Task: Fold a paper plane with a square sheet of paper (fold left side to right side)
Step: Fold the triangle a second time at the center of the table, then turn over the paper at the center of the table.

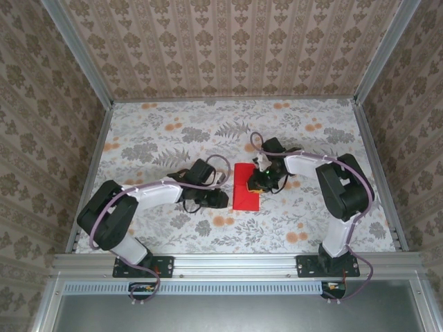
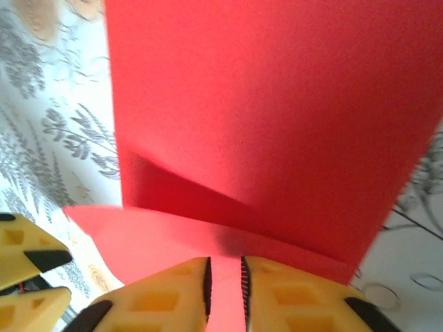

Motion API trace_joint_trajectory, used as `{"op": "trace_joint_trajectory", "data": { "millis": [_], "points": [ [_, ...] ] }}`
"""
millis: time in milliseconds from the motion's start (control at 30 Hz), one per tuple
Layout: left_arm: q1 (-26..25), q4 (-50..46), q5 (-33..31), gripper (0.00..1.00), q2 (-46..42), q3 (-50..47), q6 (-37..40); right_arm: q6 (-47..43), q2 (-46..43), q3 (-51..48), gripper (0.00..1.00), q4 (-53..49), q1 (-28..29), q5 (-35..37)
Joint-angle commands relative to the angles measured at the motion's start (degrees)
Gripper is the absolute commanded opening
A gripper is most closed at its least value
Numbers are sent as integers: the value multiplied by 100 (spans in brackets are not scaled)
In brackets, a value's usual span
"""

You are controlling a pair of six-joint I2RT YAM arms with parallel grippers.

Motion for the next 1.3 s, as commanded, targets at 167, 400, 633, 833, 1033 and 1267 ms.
{"op": "trace_joint_trajectory", "data": {
  "millis": [167, 400, 633, 833, 1033, 1267],
  "points": [
    [271, 1044, 86, 52, 242, 216, -407, 316, -1560, -982, 50, 822, -435, 758],
    [281, 1571, 492, 54, 926, 588, -468, 482, -2046, -1581, 70, 1286, -567, 369],
    [264, 1718, 507, 39, 1272, 801, -476, 765, -1956, -1959, 70, 1727, -567, -138],
    [273, 1744, 300, 6, 1064, 635, -442, 1033, -1644, -2033, 63, 2103, -518, -611],
    [295, 1604, 113, 2, 799, 480, -372, 1264, -1385, -1964, 63, 2450, -328, -740],
    [308, 1590, 77, 2, 738, 431, -369, 1419, -1002, -1745, 61, 2669, -119, -802]
  ]
}}
